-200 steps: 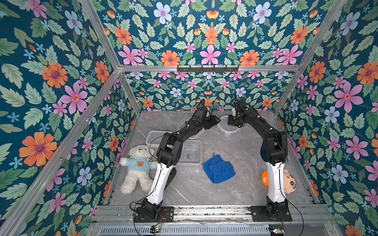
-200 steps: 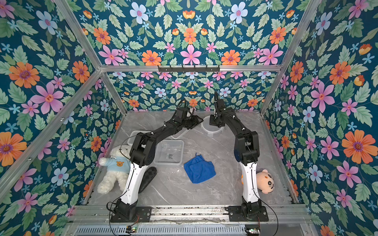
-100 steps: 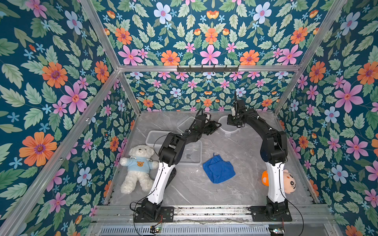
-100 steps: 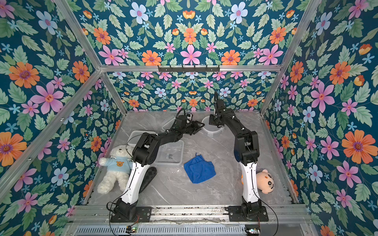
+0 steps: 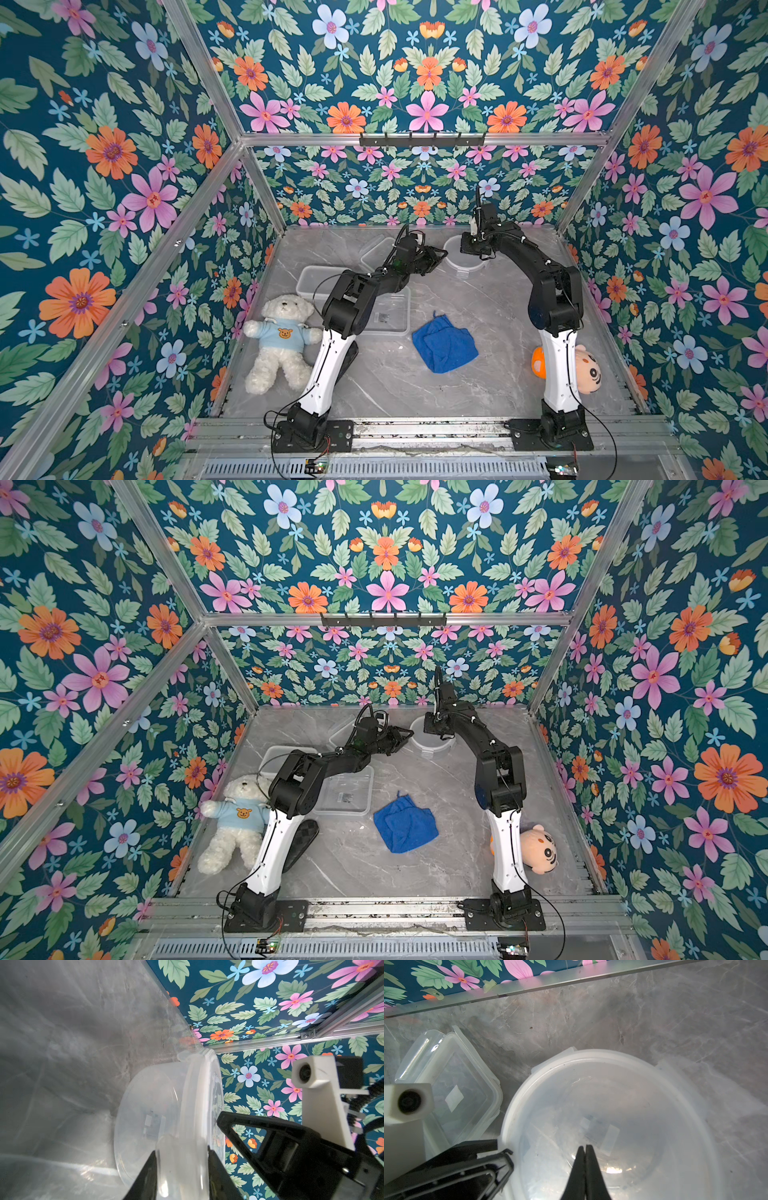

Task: Wipe the insides of the lunch boxes
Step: Open the fastener of the lunch box.

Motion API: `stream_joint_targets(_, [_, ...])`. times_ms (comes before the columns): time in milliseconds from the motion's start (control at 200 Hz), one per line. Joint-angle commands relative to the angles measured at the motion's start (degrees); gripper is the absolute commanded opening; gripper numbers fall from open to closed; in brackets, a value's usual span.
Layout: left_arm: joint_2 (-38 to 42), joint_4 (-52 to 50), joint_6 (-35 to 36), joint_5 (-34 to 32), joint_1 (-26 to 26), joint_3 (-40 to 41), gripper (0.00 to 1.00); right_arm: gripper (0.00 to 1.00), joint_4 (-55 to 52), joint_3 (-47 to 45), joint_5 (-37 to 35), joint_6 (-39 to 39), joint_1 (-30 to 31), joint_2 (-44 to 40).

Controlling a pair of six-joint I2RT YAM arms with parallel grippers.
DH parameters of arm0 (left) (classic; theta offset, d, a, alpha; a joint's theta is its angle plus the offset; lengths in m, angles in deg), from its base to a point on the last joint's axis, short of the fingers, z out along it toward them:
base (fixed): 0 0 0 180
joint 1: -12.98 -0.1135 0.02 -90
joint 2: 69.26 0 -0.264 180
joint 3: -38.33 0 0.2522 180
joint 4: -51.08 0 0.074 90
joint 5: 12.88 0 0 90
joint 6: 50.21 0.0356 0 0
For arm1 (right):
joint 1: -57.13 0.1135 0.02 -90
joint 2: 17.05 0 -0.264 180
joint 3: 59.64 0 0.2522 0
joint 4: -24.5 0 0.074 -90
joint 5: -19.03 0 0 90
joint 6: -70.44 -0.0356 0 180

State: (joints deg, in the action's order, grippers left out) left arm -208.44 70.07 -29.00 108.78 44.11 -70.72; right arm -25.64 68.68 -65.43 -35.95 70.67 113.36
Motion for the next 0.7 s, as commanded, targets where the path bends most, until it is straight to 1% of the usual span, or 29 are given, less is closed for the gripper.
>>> stream_joint_targets(0, [1.3, -0.9, 1.9, 1.6, 0.1, 0.4, 0.33, 0.00, -10.2, -1.4, -3.2, 0.0, 0.0, 2.0])
stream_joint_targets(95, [2.0, -4.9, 3.3, 1.6, 0.1, -0.3, 0.34, 0.00, -10.4, -1.6, -3.6, 0.1, -0.1, 2.2])
stream_joint_targets(225, [3.6, -16.3, 8.3, 0.6, 0.1, -3.2, 0.37, 0.00, -10.2, -2.1, -3.9, 0.2, 0.0, 2.3])
stream_joint_targets(455, [3.6, -40.7, 18.2, -1.5, 0.1, -13.6, 0.40, 0.00, -10.0, -2.8, -3.5, 0.8, -0.1, 2.6])
stream_joint_targets(555, [3.5, -49.9, 22.4, -3.7, 0.1, -17.8, 0.40, 0.00, -9.9, -3.2, -3.4, 1.1, 0.0, 2.5])
stream_joint_targets(695, [2.5, -62.9, 27.4, -6.9, 0.2, -25.9, 0.41, 0.00, -9.6, -3.8, -3.2, 1.3, 0.0, 2.2])
